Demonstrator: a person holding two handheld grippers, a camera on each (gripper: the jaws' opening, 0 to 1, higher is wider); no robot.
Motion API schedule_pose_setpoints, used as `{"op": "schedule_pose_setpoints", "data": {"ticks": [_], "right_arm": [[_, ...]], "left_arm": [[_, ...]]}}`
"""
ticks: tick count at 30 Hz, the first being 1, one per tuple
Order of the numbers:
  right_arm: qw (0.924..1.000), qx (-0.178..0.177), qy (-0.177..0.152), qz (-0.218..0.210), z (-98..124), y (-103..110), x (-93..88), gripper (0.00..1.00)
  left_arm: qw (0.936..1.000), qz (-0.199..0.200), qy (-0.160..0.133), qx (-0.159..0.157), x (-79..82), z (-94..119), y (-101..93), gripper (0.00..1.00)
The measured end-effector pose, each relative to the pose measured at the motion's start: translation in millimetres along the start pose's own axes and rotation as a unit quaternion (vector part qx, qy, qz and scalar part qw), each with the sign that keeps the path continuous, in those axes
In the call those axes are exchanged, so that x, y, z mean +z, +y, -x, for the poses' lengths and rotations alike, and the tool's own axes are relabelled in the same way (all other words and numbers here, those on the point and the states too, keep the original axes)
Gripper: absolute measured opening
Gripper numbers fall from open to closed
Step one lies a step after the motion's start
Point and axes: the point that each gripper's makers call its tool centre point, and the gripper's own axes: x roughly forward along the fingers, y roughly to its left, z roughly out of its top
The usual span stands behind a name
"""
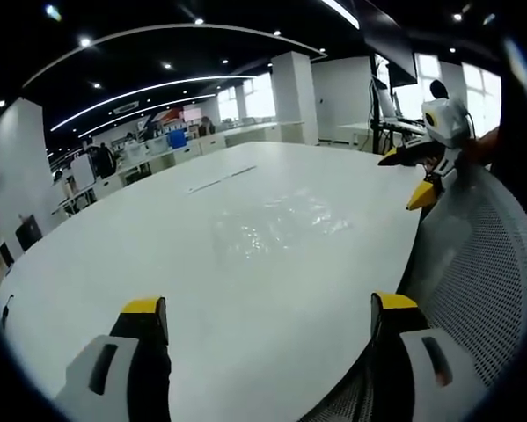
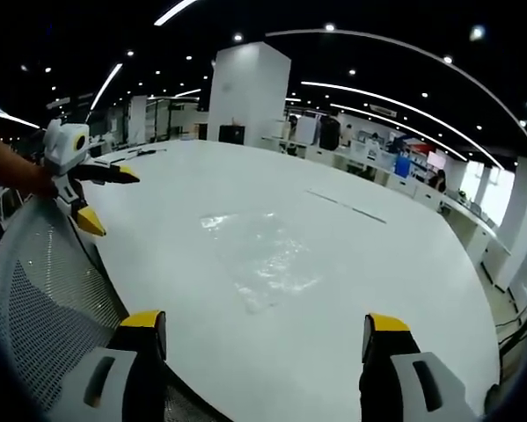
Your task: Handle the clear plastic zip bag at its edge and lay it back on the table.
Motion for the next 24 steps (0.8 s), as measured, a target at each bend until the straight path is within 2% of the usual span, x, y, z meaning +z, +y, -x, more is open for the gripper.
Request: {"op": "schedule_pose_setpoints", "data": {"ticks": [16,24], "right_arm": [[1.0,0.002,-0.002,-0.006,-3.8,-15.8,6.6,0.87],[0.9999,-0.001,0.009,-0.008,-2.6,-10.6,-1.7,0.86]], "left_arm": [[1.0,-0.006,0.005,-0.004,-1.4,-0.2,-2.2,0.95],[0.9999,0.008,-0.007,0.005,3.3,1.6,2.2,0.96]]}}
